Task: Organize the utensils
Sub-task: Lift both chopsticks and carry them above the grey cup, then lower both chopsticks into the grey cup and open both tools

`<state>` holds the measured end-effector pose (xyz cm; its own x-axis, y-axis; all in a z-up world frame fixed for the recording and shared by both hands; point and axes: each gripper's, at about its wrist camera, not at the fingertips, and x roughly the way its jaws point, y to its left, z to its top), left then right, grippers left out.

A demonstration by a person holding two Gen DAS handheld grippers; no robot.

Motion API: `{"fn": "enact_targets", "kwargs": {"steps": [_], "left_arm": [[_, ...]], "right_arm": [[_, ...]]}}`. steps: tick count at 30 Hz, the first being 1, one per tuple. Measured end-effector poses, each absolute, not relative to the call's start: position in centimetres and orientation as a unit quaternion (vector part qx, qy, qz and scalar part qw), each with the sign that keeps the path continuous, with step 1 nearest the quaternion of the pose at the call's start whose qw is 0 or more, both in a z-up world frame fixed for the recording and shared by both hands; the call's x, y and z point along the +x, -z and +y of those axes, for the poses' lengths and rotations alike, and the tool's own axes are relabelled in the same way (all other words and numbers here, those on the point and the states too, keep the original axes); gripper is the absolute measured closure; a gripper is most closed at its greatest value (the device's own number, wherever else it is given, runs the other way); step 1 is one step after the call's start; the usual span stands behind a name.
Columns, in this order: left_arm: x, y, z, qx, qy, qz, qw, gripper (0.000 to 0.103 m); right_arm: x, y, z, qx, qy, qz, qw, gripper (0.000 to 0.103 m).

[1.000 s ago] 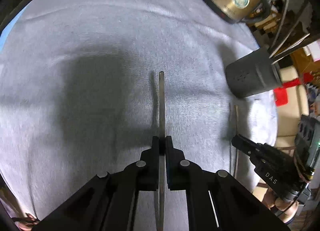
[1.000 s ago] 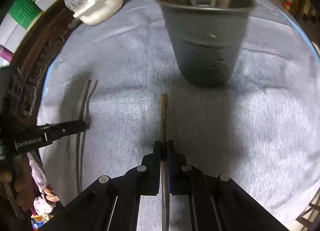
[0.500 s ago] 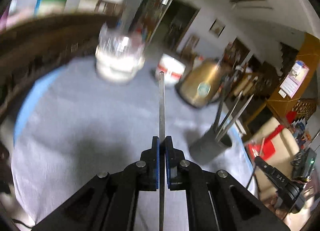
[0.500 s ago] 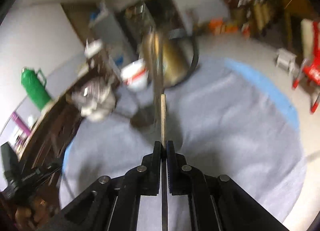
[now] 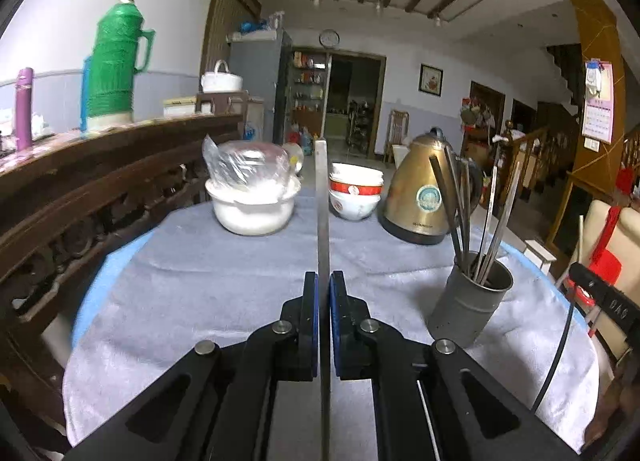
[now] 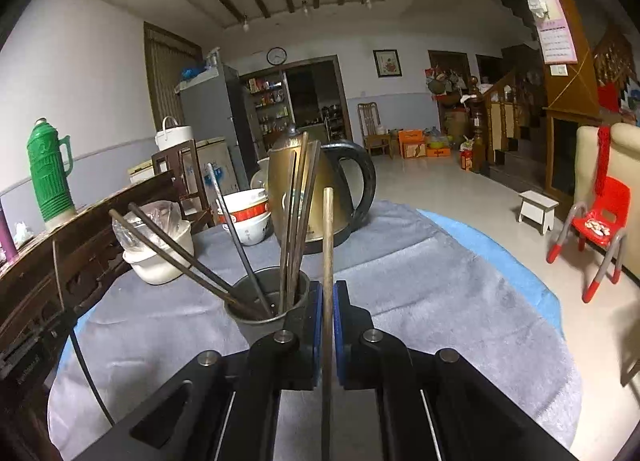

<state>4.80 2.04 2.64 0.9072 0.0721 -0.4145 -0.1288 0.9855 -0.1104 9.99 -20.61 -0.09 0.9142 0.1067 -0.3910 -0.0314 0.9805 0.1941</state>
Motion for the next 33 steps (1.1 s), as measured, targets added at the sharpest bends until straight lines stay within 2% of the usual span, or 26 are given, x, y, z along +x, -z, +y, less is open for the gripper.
{"fn": "enact_targets", "kwargs": {"steps": [12, 26, 33], "left_arm": [[-1.4, -4.1, 4.8, -0.118, -0.026, 0.220, 0.968, 0.096], [-1.4, -6.7, 6.1, -0.199, 0.018, 0.216, 0.956, 0.096], [0.2, -10.9, 4.6, -0.215, 0.055, 0.176, 0.959, 0.096]], "right_arm": [[4.0, -2.0, -22.1, 0.098, -0.067, 0.194, 0.974, 0.097], [3.1, -4.7, -23.9, 0.144, -0.075, 0.169, 0.972, 0.097], [3.5, -7.7, -24.3, 0.156, -0.082, 0.126, 0.976, 0.097]]}}
